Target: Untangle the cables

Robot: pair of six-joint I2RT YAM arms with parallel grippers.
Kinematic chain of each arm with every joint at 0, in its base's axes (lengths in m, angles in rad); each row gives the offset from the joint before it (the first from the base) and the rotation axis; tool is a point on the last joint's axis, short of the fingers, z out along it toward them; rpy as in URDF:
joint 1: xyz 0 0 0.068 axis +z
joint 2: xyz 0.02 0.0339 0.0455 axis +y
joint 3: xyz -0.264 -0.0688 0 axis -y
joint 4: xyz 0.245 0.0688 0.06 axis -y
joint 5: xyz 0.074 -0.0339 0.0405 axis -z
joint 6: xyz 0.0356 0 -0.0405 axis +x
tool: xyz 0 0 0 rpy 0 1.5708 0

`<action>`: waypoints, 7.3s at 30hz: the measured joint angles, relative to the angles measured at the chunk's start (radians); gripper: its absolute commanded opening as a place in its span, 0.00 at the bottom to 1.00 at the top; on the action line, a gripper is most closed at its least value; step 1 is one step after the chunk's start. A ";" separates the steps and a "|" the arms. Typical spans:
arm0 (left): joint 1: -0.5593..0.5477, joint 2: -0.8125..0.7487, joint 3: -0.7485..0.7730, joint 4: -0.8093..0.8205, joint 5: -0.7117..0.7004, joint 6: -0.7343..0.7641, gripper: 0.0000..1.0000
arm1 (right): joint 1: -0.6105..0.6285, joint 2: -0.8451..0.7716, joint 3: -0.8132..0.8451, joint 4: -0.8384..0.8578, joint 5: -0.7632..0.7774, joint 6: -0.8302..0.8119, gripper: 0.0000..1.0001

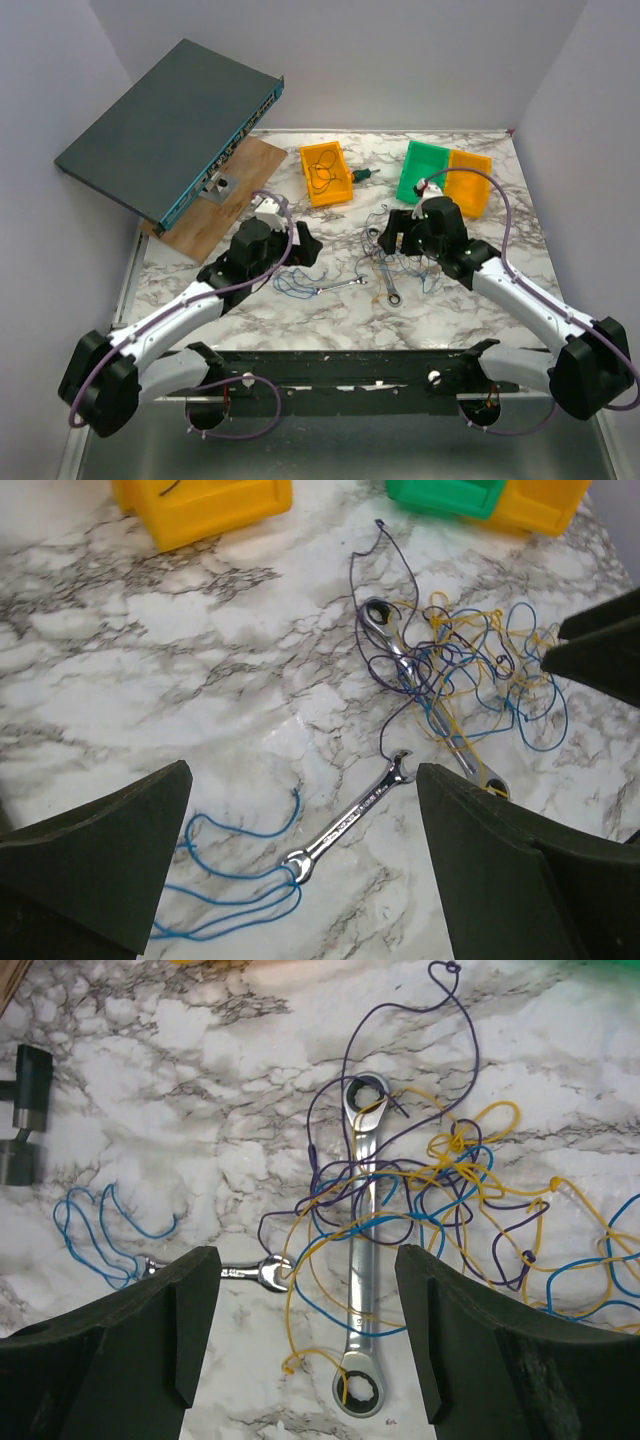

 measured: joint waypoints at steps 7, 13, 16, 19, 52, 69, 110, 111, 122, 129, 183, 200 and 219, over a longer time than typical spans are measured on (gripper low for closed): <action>0.025 -0.182 -0.019 -0.238 -0.170 -0.239 0.99 | 0.001 -0.071 -0.065 0.002 -0.064 0.006 0.76; 0.037 -0.174 -0.017 -0.518 -0.228 -0.529 0.95 | 0.002 -0.089 -0.068 0.019 -0.082 0.007 0.76; 0.015 -0.119 0.043 -0.673 -0.269 -0.642 0.95 | 0.002 -0.090 -0.069 0.032 -0.092 0.007 0.76; -0.029 -0.058 0.133 -0.817 -0.332 -0.761 0.95 | 0.002 -0.089 -0.069 0.035 -0.111 0.006 0.76; -0.151 0.628 0.494 -1.033 -0.320 -1.049 0.85 | 0.002 -0.235 -0.118 0.076 -0.153 0.007 0.73; -0.159 0.555 0.446 -1.008 -0.395 -0.997 0.00 | 0.002 -0.243 -0.130 0.077 -0.167 0.016 0.70; -0.079 1.481 1.878 -0.333 0.103 -0.285 0.92 | 0.004 -0.605 -0.115 -0.026 0.667 0.251 0.63; -0.072 1.482 1.877 -0.326 0.109 -0.290 0.95 | 0.004 -0.605 -0.115 -0.023 0.667 0.249 0.63; -0.064 1.295 1.643 -0.267 0.181 -0.199 0.99 | 0.004 -0.531 -0.115 -0.028 0.645 0.242 0.63; -0.023 0.797 1.112 -0.160 0.257 -0.149 0.99 | 0.004 -0.335 -0.111 -0.052 0.531 0.242 0.61; 0.037 -0.343 -0.349 0.235 0.108 -0.095 0.96 | -0.271 0.852 0.778 0.153 0.345 -0.005 0.25; 0.008 -0.181 -0.261 0.205 0.157 -0.097 0.96 | -0.295 0.684 0.615 0.068 0.231 -0.020 0.70; -0.126 0.202 0.021 0.150 0.209 -0.103 0.96 | -0.282 0.275 -0.002 0.087 -0.200 0.031 0.28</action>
